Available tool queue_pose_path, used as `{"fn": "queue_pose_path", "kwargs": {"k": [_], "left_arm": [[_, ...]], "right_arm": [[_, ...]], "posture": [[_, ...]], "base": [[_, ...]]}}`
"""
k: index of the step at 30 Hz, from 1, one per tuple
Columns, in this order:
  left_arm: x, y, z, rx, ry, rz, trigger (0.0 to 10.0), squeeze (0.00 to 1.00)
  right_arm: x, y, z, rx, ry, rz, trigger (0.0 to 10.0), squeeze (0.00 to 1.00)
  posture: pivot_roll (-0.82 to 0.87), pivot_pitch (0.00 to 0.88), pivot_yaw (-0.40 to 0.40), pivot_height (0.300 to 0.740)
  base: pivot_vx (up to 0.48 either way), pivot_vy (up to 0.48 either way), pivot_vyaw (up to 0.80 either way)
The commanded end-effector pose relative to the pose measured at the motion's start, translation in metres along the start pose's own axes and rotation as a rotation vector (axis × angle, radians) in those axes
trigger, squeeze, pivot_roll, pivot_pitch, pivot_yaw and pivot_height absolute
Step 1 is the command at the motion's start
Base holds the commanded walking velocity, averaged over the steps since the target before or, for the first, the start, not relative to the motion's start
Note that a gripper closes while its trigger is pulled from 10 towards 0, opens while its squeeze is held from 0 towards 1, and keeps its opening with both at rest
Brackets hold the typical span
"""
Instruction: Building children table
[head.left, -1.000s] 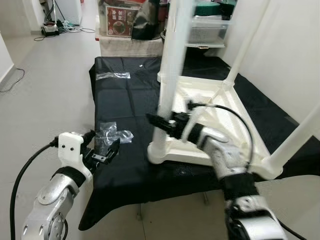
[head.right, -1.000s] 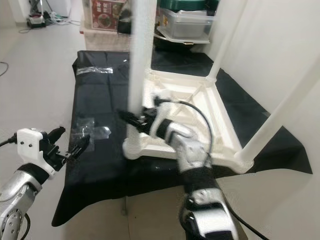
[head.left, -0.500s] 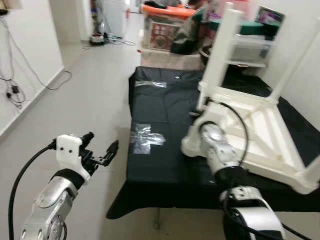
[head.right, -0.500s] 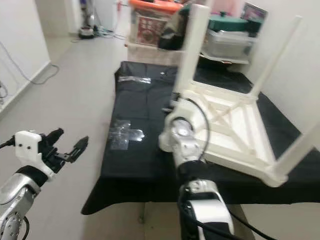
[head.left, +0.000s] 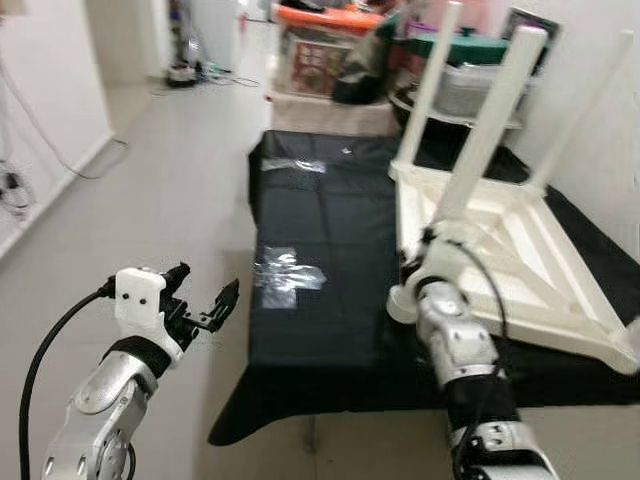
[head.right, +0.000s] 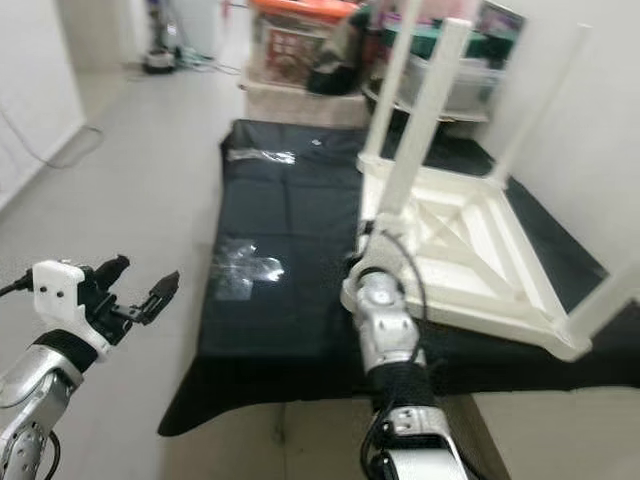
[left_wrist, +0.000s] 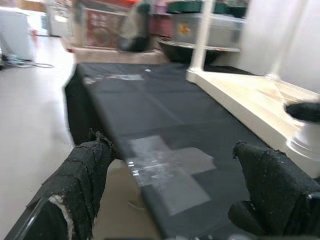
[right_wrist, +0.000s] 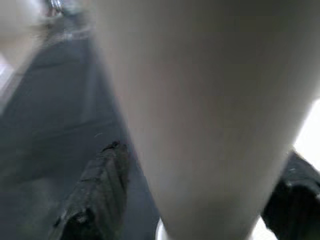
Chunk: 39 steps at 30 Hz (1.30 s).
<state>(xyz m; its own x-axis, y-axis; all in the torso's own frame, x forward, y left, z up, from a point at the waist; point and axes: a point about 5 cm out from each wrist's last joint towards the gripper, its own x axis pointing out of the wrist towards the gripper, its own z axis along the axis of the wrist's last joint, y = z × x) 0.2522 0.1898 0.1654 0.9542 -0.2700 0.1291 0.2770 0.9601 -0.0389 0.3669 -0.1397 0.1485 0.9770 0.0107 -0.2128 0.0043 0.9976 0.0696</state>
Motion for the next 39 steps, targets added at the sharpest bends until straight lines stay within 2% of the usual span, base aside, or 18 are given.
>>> {"fn": "queue_pose_path", "kwargs": {"k": [1,2,3,4,5,10,11,15,16,17,19,25,26,27,28,30,32,39], "left_arm": [[0.0,-0.002,-0.004,-0.015,0.011,-0.009,10.0,0.0],[0.0,-0.002,-0.004,-0.015,0.011,-0.009,10.0,0.0],[0.0,-0.002,-0.004,-0.016,0.01,-0.008,10.0,0.0],[0.0,-0.003,-0.005,-0.016,0.01,-0.008,10.0,0.0],[0.001,-0.003,-0.005,-0.017,0.009,-0.011,10.0,0.0],[0.002,-0.004,-0.005,-0.017,0.01,-0.016,10.0,0.0],[0.002,-0.004,-0.005,-0.017,0.01,-0.018,10.0,0.0],[0.002,-0.005,-0.005,-0.016,0.01,-0.019,10.0,0.0],[0.002,-0.005,-0.005,-0.015,0.01,-0.016,10.0,0.0],[0.001,-0.004,-0.005,-0.014,0.009,-0.011,10.0,0.0],[0.001,-0.004,-0.005,-0.014,0.008,-0.006,10.0,0.0],[-0.001,-0.005,-0.003,-0.014,0.004,-0.004,10.0,0.0],[-0.002,-0.005,-0.003,-0.016,0.003,-0.005,10.0,0.0],[-0.002,-0.005,-0.003,-0.016,0.003,-0.006,10.0,0.0],[-0.002,-0.005,-0.003,-0.017,0.003,-0.007,10.0,0.0],[-0.002,-0.005,-0.003,-0.017,0.003,-0.007,10.0,0.0],[-0.002,-0.005,-0.002,-0.017,0.003,-0.009,10.0,0.0],[-0.001,-0.003,-0.002,-0.015,0.003,-0.007,10.0,0.0]], "right_arm": [[0.003,0.015,0.028,0.049,-0.095,0.16,10.0,0.0],[0.003,0.015,0.028,0.049,-0.095,0.16,10.0,0.0],[0.002,0.019,0.038,0.038,-0.146,0.263,10.0,0.0],[-0.001,0.025,0.047,0.018,-0.192,0.396,10.0,0.0],[-0.011,0.038,0.052,-0.043,-0.236,0.635,10.0,0.0],[-0.019,0.046,0.044,-0.104,-0.217,0.8,10.0,0.0],[-0.017,0.05,0.036,-0.162,-0.195,0.834,10.0,0.0],[-0.013,0.057,0.025,-0.226,-0.172,0.867,10.0,0.0],[-0.011,0.062,0.023,-0.226,-0.184,0.877,6.6,0.0],[-0.01,0.068,0.023,-0.19,-0.202,0.884,0.0,0.0],[-0.01,0.072,0.024,-0.149,-0.223,0.902,0.0,0.0],[-0.003,0.067,0.025,-0.041,-0.223,0.669,0.0,0.0],[0.004,0.044,0.018,0.007,-0.179,0.354,0.0,0.0],[0.006,0.025,0.011,0.014,-0.14,0.156,0.0,0.0],[0.007,0.012,0.006,0.011,-0.119,0.035,0.0,0.0],[0.007,0.012,0.006,0.011,-0.119,0.035,0.0,0.0],[-0.002,-0.03,-0.015,-0.061,-0.038,-0.271,0.0,0.0],[-0.028,-0.074,-0.044,-0.216,0.072,-0.422,0.0,0.0]], "posture": [[0.13,0.0,-0.124,0.74],[0.13,0.0,-0.124,0.74],[0.13,0.0,-0.124,0.74],[0.13,0.0,-0.124,0.74],[0.13,0.0,-0.126,0.74],[0.14,0.0,-0.128,0.74],[0.15,0.0,-0.135,0.74],[0.16,0.0,-0.141,0.74],[0.16,0.0,-0.146,0.74],[0.17,0.0,-0.155,0.74],[0.17,0.0,-0.155,0.74],[0.15,0.0,-0.146,0.74],[0.15,0.0,-0.143,0.74],[0.14,0.0,-0.137,0.74],[0.14,0.0,-0.137,0.74],[0.14,0.0,-0.137,0.74],[0.13,0.0,-0.129,0.74],[0.1,0.0,-0.121,0.74]], "base": [[0.0,0.0,0.0],[0.0,0.0,0.0],[0.0,0.0,0.0],[0.0,0.0,0.0],[0.0,0.0,0.0],[0.0,0.0,0.0],[0.0,0.0,0.0],[0.0,0.0,0.0],[0.0,0.0,0.0],[0.0,0.0,0.0],[0.0,0.0,0.0],[0.0,0.0,0.0],[0.0,0.0,0.0],[0.0,0.0,0.0],[0.0,0.0,0.0],[0.0,0.0,0.0],[0.0,0.0,0.0],[0.0,0.0,0.0]]}}
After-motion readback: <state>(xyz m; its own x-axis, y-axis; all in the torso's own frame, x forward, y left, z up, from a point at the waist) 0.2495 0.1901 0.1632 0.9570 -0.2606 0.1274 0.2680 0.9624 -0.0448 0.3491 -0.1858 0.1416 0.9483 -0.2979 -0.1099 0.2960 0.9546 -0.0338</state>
